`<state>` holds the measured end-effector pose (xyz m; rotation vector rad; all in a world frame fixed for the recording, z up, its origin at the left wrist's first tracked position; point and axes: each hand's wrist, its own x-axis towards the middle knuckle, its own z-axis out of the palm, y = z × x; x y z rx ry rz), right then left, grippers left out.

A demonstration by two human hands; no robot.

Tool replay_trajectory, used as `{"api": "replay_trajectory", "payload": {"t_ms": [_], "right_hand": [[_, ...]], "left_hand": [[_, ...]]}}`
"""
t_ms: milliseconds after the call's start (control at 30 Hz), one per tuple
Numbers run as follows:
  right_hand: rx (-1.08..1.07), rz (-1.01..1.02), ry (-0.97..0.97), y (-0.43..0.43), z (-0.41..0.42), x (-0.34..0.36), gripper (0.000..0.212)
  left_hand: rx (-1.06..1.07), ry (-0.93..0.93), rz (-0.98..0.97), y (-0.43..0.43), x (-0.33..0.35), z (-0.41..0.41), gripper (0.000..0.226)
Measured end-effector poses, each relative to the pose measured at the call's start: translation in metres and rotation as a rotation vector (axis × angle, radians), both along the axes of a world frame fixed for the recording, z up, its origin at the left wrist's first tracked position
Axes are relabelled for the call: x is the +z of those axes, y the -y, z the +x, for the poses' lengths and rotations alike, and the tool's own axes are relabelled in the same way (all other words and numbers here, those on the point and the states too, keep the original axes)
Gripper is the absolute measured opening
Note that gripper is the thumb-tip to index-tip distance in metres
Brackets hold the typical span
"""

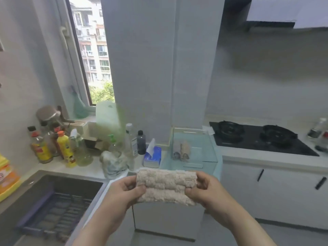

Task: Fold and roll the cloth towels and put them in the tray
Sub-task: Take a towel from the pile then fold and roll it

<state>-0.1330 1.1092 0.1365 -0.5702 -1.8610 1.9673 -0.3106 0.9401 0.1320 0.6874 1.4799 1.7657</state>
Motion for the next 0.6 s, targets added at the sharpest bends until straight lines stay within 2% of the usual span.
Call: {"api": "replay_trajectory", "payload": {"t_ms": [133, 333, 500, 600], "right_hand": [[0.032, 0.008, 0.058, -0.062, 0.000, 0.002, 0.049], [0.076, -0.121, 0.056, -0.157, -0.032, -0.015, 0.067], [-0.064, -0.091, 0.115, -0.248, -0.090, -0.035, 0.056], [-0.209, -0.076, 0.195, -0.298, -0.122, -0.051, 0.055]], "left_hand": [[-0.105, -0.070, -0.085, -0.073, 0.005, -0.014, 0.029], [-0.198, -0.157, -0.147, -0.201, -0.021, -0.059, 0.021], [-0.172, -0.159, -0.201, -0.312, -0.051, -0.117, 0.022], [-0.107, -0.293, -0.270, -0.368, -0.073, -0.153, 0.022]]}}
